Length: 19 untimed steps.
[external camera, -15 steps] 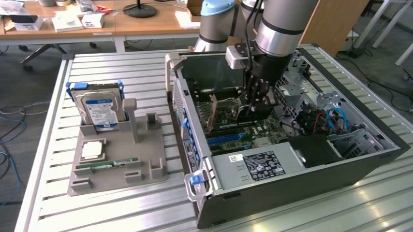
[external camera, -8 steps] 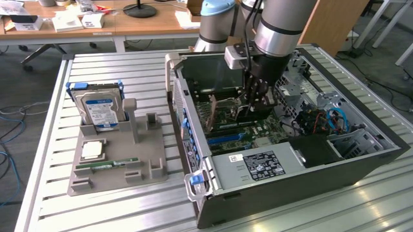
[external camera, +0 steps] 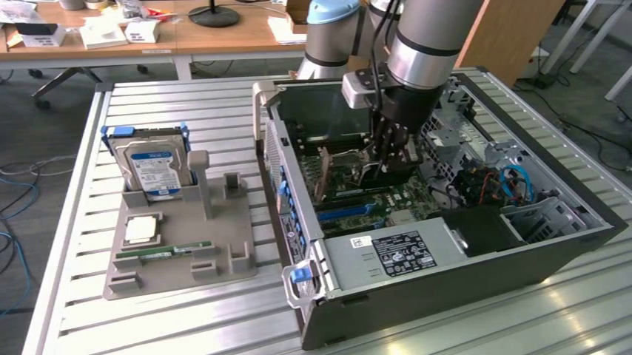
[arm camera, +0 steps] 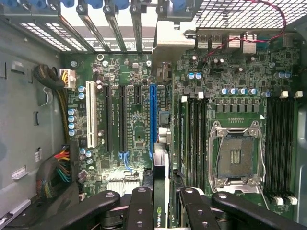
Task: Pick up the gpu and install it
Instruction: 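Insert the gpu into the slot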
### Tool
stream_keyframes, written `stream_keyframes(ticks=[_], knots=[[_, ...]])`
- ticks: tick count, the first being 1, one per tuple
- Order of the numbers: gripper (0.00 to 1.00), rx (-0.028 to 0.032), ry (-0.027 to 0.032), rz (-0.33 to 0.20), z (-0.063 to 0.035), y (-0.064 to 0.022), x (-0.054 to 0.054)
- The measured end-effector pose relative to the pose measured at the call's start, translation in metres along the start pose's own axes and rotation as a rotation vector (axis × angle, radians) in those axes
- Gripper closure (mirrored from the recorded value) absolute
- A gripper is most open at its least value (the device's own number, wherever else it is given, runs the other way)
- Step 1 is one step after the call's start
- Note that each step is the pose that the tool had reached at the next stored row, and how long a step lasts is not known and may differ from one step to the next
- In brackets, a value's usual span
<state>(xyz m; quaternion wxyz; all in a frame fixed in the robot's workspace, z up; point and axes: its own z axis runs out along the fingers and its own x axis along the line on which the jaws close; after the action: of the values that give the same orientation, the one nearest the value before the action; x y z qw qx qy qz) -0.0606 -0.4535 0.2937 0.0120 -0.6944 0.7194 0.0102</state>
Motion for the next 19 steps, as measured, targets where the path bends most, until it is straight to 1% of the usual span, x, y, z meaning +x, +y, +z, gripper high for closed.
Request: stream_keyframes(ticks=[3, 19], knots=[[0.74, 0.0008, -0.0001, 0.000, 0.0004, 0.0002, 0.0000], [0.74, 0.0009, -0.0001, 0.000, 0.0010, 0.0037, 0.0014]])
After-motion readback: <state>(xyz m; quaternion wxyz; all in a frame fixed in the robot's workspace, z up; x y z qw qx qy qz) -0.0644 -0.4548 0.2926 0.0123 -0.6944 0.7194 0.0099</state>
